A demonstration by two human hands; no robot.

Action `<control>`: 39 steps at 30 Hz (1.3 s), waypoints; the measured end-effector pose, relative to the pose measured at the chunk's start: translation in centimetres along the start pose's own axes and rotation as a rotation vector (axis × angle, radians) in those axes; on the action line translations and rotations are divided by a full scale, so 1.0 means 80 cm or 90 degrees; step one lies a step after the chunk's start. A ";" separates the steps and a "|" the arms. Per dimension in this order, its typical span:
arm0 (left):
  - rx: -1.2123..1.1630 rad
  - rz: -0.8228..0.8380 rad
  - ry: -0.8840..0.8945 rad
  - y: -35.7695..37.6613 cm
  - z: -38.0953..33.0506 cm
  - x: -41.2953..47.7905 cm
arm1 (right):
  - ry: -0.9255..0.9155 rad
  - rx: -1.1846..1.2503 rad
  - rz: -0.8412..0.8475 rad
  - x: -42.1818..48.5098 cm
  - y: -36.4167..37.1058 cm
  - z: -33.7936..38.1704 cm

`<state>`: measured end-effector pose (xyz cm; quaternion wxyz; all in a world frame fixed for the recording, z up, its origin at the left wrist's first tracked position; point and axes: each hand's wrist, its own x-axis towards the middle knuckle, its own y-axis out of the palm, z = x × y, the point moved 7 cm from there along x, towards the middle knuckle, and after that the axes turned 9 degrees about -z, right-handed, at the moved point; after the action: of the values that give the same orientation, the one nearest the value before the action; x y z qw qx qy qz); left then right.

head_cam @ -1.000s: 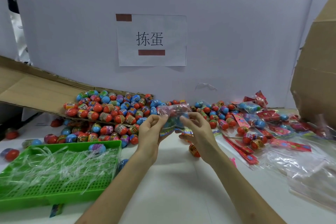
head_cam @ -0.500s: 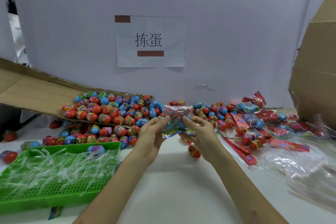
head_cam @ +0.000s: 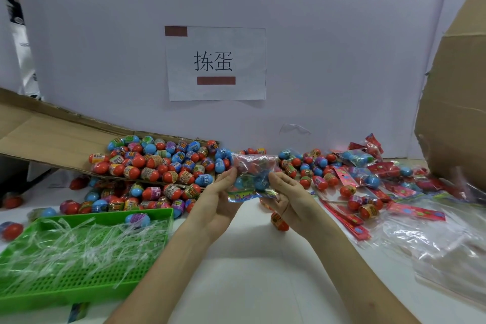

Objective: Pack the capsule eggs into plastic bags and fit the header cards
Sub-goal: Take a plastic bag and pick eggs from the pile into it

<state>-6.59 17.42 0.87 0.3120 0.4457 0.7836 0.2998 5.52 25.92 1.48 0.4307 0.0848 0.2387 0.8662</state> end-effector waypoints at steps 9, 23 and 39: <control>-0.018 -0.015 -0.005 -0.005 0.001 0.005 | 0.010 0.021 -0.007 -0.005 0.004 0.002; -0.012 -0.014 0.016 -0.004 0.007 0.008 | -0.078 -0.107 -0.087 0.003 -0.005 0.002; 0.223 -0.224 0.136 -0.042 -0.013 0.014 | -0.088 -0.354 0.090 -0.008 -0.029 0.038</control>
<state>-9.56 16.83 -1.22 0.1931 0.3155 0.9176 0.1459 8.58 27.65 3.02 0.3912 0.0387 -0.0440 0.9184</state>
